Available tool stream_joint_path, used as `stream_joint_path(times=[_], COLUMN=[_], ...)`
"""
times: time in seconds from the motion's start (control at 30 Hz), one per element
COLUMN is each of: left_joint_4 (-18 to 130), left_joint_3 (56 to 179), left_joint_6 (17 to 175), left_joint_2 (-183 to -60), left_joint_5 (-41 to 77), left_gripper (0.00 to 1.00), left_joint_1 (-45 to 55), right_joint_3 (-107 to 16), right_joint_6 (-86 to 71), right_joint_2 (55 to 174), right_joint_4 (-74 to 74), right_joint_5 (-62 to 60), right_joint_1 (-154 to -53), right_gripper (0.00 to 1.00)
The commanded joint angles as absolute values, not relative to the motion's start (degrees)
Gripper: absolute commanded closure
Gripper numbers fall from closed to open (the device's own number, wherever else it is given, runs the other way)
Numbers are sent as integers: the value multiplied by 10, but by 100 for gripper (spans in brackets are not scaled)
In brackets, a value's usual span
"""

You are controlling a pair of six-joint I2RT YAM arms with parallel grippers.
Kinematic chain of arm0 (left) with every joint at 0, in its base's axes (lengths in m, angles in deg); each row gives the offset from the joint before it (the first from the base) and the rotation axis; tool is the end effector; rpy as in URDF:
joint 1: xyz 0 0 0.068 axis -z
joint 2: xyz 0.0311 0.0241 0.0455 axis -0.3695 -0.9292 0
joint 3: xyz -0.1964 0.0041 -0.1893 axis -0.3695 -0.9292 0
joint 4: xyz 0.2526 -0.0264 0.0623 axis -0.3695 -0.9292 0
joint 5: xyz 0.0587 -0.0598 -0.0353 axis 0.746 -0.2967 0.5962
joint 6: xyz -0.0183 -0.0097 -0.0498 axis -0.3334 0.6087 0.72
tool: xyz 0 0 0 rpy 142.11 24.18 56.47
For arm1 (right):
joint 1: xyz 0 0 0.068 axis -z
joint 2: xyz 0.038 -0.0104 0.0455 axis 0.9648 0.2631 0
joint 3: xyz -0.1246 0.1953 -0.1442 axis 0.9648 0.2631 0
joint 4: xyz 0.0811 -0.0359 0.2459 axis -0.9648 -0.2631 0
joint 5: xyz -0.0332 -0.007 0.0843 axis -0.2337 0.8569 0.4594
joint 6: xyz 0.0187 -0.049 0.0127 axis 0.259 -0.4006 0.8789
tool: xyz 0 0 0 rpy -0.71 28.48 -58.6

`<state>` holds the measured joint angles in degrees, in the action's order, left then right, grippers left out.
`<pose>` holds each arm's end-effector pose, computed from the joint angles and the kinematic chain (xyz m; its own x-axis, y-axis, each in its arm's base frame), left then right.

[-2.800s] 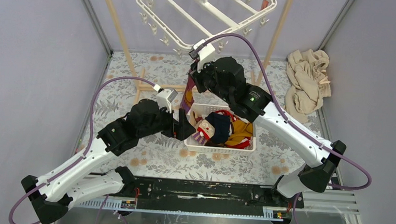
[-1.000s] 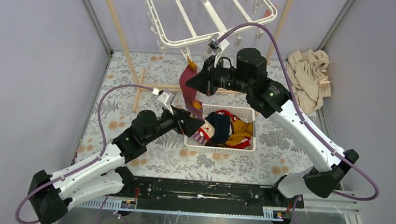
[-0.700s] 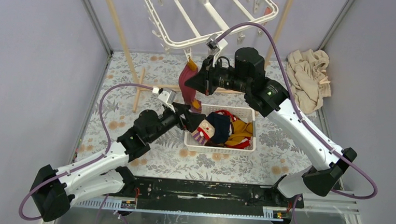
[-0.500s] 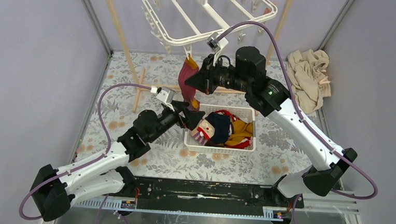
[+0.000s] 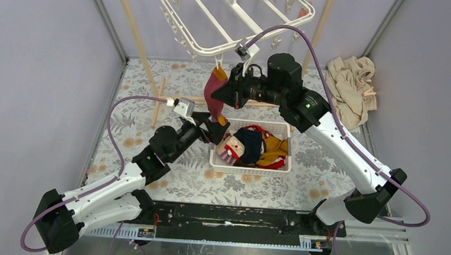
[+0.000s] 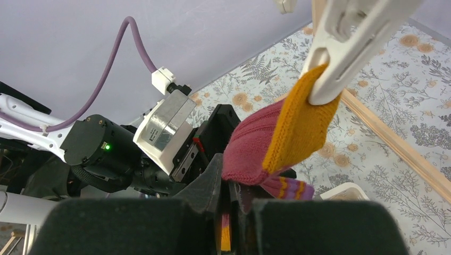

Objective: Remove the socks clipped to the hanger
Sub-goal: Remove the sock from the hanger.

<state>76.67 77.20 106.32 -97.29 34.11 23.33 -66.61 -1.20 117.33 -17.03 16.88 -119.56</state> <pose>0.1560 -0.1491 0.3007 -0.1870 -0.3312 -0.9249 0.5759 0.7258 -0.3763 0.2199 0.2399 0.4791 -0.2741 0.0168 -0.9615 -0.8998 0.3484 0.2626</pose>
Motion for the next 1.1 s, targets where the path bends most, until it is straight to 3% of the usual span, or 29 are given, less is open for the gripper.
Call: stream_joint_path(times=[0.0,0.43,0.5,0.67,0.83,0.97,1.07], left_joint_4=[799,832,826,789,761,742,722], left_joint_3=[772,803,807,827,836,841,853], left_joint_6=[1042,1034,1035,1040,1048,1048,1047], left_joint_2=[-968,-1026,-1025,-1025,-1021,-1013,-1009], left_joint_5=[372,331,326,311,309,304,296], left_gripper=[2,2,12,46,71,89,93], left_joint_1=[236,237,237,237,236,236,237], right_joint_3=[-692,-691,-689,-680,-670,-655,-647], right_joint_6=[-19,-12,-14,-14,-12,-12,-14], right_joint_2=[1163,1162,1160,1158,1156,1150,1147], right_joint_4=[-159,-156,-157,-153,-150,-146,-149], right_joint_5=[181,186,183,180,173,161,151], right_joint_1=[-1195,-1195,-1196,-1195,-1195,-1195,-1195], right_gripper=[100,100,100,100,100,99,86])
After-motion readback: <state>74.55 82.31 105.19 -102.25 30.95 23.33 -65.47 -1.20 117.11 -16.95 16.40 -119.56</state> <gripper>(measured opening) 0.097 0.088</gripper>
